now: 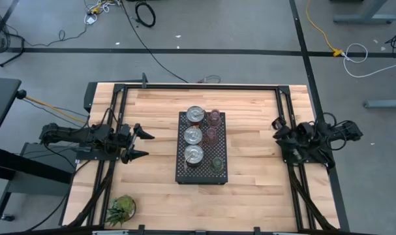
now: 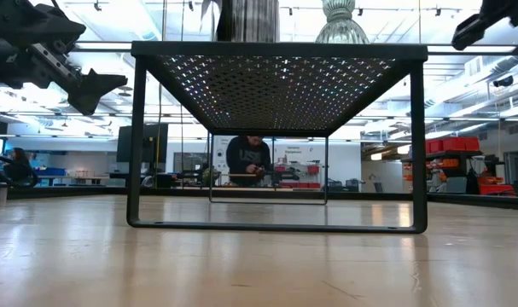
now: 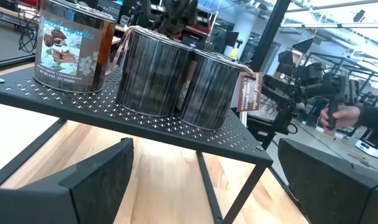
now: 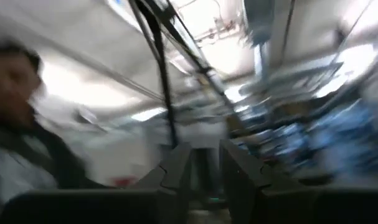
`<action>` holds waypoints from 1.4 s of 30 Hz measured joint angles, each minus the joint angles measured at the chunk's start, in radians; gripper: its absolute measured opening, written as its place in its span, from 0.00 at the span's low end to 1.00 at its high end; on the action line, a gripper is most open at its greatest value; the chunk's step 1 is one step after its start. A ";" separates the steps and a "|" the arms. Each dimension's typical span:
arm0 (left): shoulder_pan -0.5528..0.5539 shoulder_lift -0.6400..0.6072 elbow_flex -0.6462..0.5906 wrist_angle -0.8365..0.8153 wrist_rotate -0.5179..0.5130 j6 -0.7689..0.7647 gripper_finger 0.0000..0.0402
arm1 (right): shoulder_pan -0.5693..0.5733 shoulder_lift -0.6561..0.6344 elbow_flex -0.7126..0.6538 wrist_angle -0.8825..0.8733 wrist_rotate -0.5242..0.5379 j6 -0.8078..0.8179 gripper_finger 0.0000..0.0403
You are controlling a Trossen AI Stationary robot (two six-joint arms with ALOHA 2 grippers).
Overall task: Pick & Place candle stick holders
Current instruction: Return to Home Position
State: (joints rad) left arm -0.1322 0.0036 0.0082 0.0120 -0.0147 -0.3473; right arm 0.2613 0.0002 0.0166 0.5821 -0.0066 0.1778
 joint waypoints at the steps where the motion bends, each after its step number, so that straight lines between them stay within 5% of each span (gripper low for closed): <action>1: 0.000 0.000 0.000 0.000 0.000 0.001 0.99 | 0.000 0.000 0.000 -0.007 0.018 -0.099 0.21; 7: 0.000 0.000 0.000 0.000 0.000 0.000 0.99 | 0.000 0.000 0.000 -0.129 0.209 -0.480 0.21; 14: 0.000 0.000 -0.001 0.000 0.000 0.000 0.99 | -0.001 0.000 0.000 -0.347 0.482 -0.394 0.21; 20: 0.000 0.000 -0.001 0.000 0.000 0.000 0.99 | -0.001 0.000 0.000 -0.514 0.478 -0.325 0.21; 42: 0.000 0.001 -0.001 0.001 0.000 -0.001 0.99 | -0.001 0.003 -0.001 -0.515 0.478 -0.317 0.21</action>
State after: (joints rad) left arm -0.1322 0.0046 0.0071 0.0135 -0.0143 -0.3478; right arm 0.2607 0.0036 0.0158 0.0669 0.4709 -0.1390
